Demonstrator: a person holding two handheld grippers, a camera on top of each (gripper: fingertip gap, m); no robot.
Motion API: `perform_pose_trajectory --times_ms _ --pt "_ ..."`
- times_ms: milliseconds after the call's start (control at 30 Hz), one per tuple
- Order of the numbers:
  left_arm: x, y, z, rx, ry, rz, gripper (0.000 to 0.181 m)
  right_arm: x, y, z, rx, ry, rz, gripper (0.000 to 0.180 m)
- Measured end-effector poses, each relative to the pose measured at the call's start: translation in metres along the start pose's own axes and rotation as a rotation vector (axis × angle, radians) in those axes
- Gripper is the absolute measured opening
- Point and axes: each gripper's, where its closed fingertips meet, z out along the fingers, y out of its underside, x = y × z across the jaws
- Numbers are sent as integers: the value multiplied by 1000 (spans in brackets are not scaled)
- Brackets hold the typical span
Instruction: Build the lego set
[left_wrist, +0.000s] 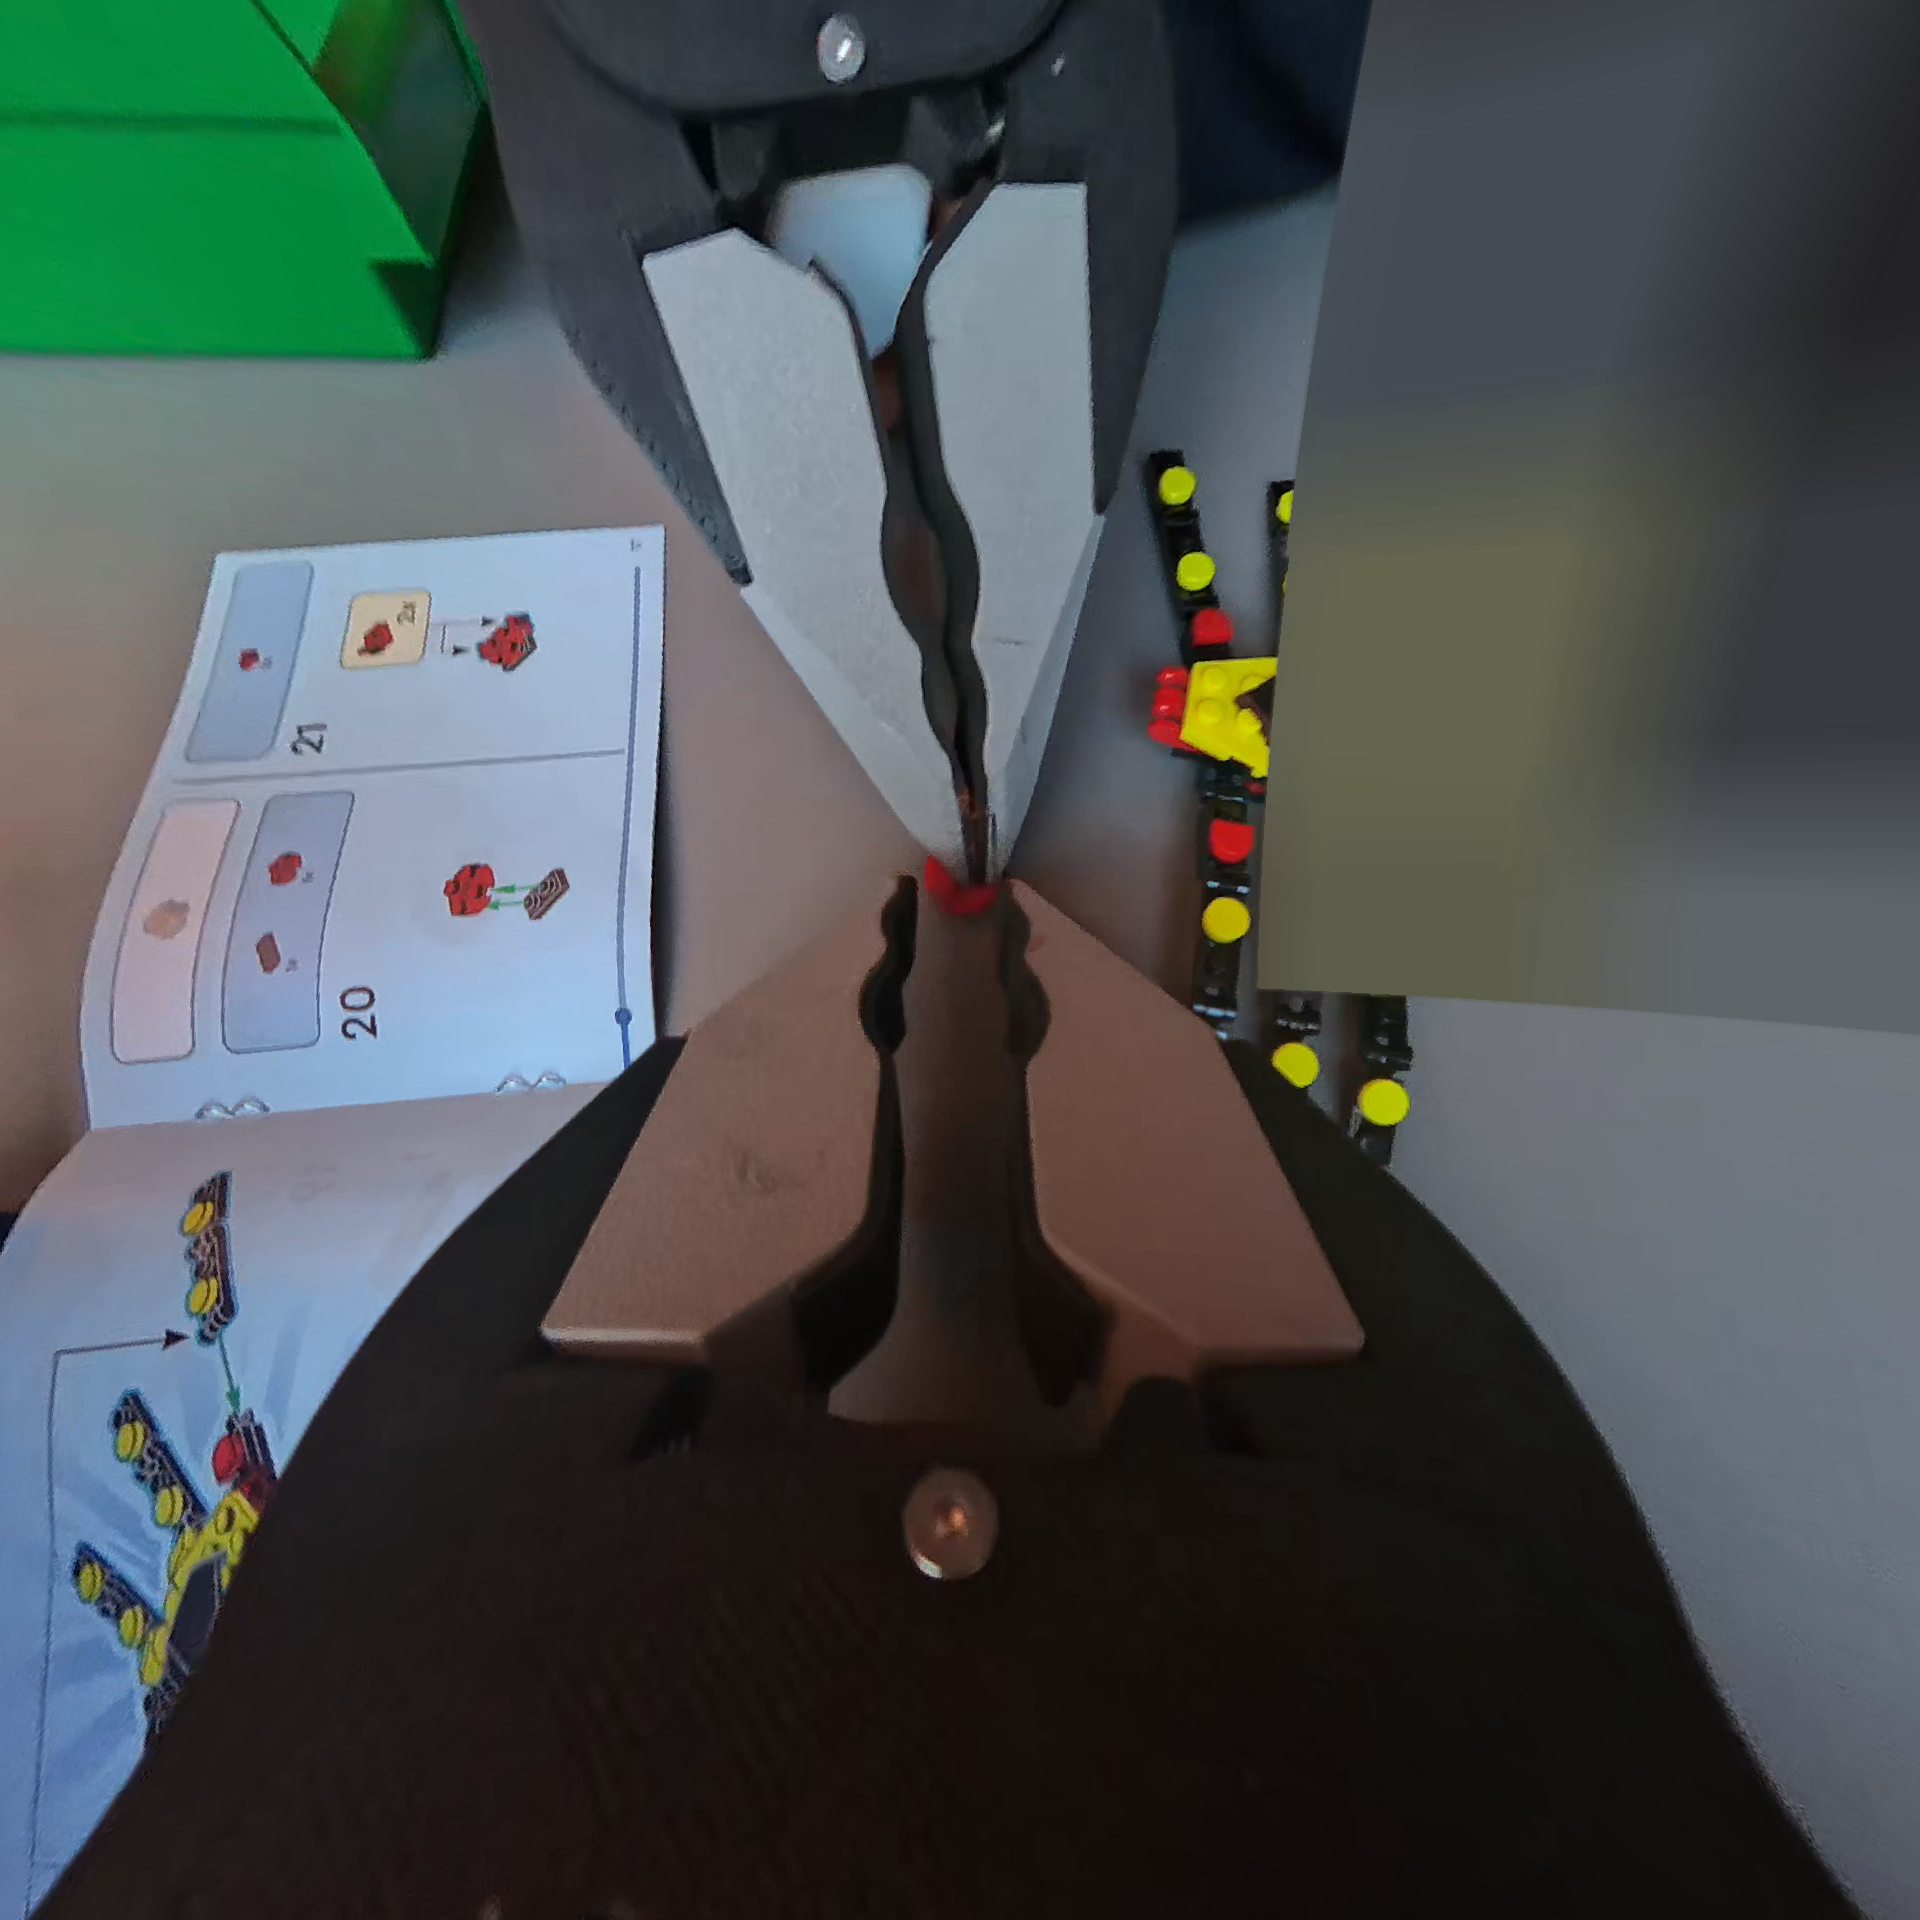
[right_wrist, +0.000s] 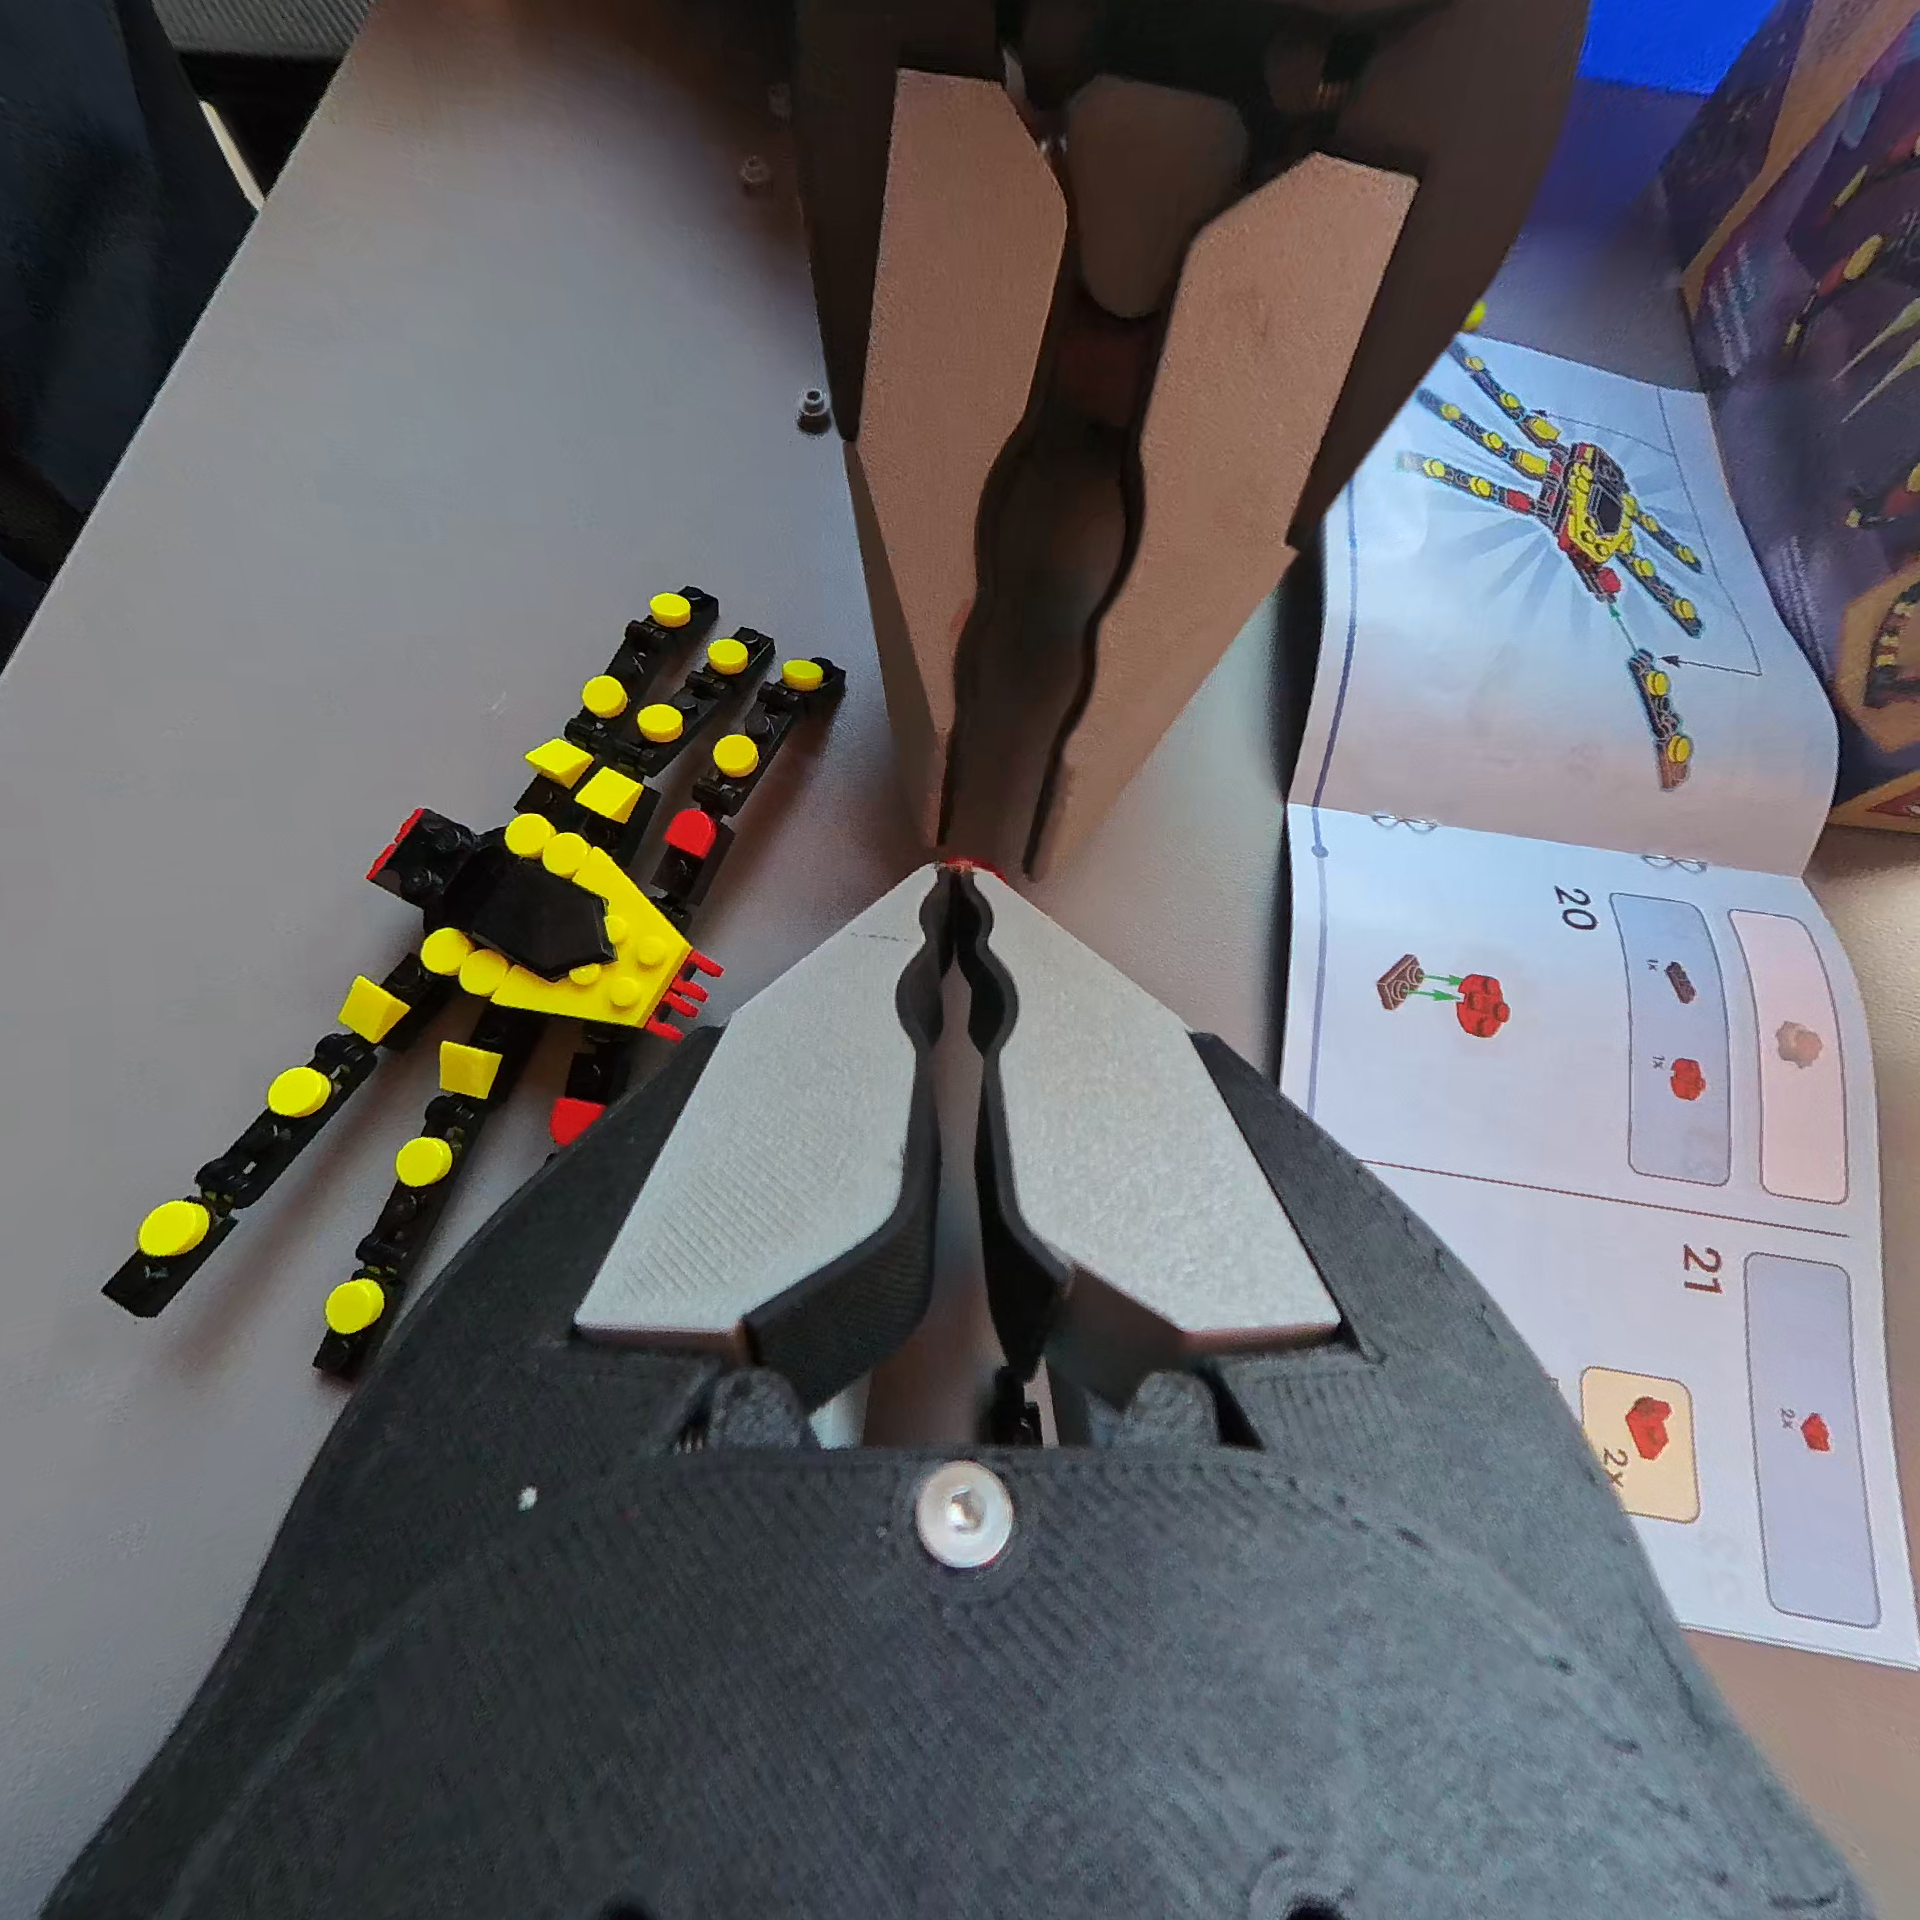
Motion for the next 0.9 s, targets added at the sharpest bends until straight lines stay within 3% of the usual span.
perform_pose_trajectory --times_ms 267,733,900 --pt "-1 -1 2 -2 -10 12 0 0 0 0 4 -46 66 0" --pt "-3 1 2 -2 44 -172 0 0 -1 -3 33 -353 603 0" --pt "-4 1 2 0 43 -190 0 1 -1 -3 25 -396 617 0"
